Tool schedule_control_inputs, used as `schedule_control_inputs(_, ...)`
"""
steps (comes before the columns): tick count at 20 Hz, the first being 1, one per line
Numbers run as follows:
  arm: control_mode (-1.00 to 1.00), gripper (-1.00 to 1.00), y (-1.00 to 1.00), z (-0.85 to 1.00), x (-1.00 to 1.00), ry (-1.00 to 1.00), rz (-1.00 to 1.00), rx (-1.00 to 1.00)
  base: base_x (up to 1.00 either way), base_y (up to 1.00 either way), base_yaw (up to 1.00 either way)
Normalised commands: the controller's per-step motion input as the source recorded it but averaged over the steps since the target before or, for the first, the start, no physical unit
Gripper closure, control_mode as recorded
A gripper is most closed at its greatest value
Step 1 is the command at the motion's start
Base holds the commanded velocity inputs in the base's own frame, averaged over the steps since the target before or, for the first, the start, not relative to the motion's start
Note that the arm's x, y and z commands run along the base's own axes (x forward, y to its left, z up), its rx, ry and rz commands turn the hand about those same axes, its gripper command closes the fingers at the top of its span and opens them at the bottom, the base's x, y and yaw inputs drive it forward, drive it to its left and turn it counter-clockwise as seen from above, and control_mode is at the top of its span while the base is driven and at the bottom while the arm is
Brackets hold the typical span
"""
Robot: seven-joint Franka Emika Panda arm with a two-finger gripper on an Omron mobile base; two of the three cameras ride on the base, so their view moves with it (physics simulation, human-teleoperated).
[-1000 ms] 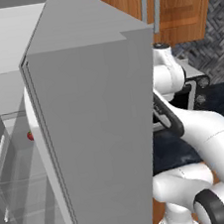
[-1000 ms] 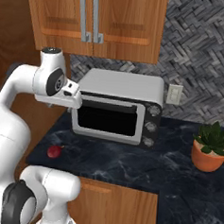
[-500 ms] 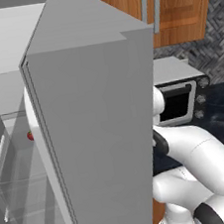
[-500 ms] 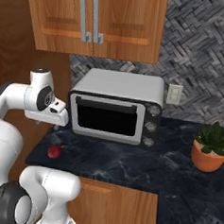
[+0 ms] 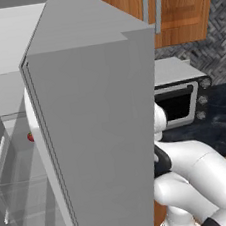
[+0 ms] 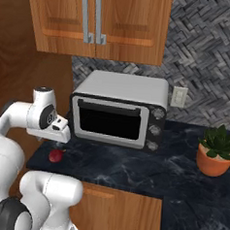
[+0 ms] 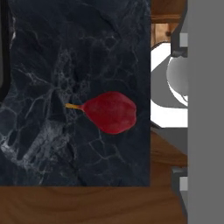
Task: Place the pear in the correct fridge rack based on whether it is a fruit or vegetable. Finally, close the fridge door.
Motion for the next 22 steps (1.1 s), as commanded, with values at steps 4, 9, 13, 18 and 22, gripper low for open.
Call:
schedule_control_inputs(4,-1.0,-1.0,0.03,-0.05,0.03,0.0,0.01,0.0,0.0,0.0,0.0)
schedule_control_inputs(9,-1.0,-1.0,0.0,-0.25,0.08,0.03,0.0,0.0,0.0,0.0,0.0)
schedule_control_inputs(13,-1.0,-1.0,0.04,-0.36,0.25,0.05,0.0,0.0,0.0,0.0,0.0)
schedule_control_inputs(18,-1.0,-1.0,0.0,-0.26,0.29,0.09,0.0,0.0,0.0,0.0,0.0)
schedule_control_inputs(22,-1.0,-1.0,0.08,-0.26,0.35,0.1,0.0,0.0,0.0,0.0,0.0)
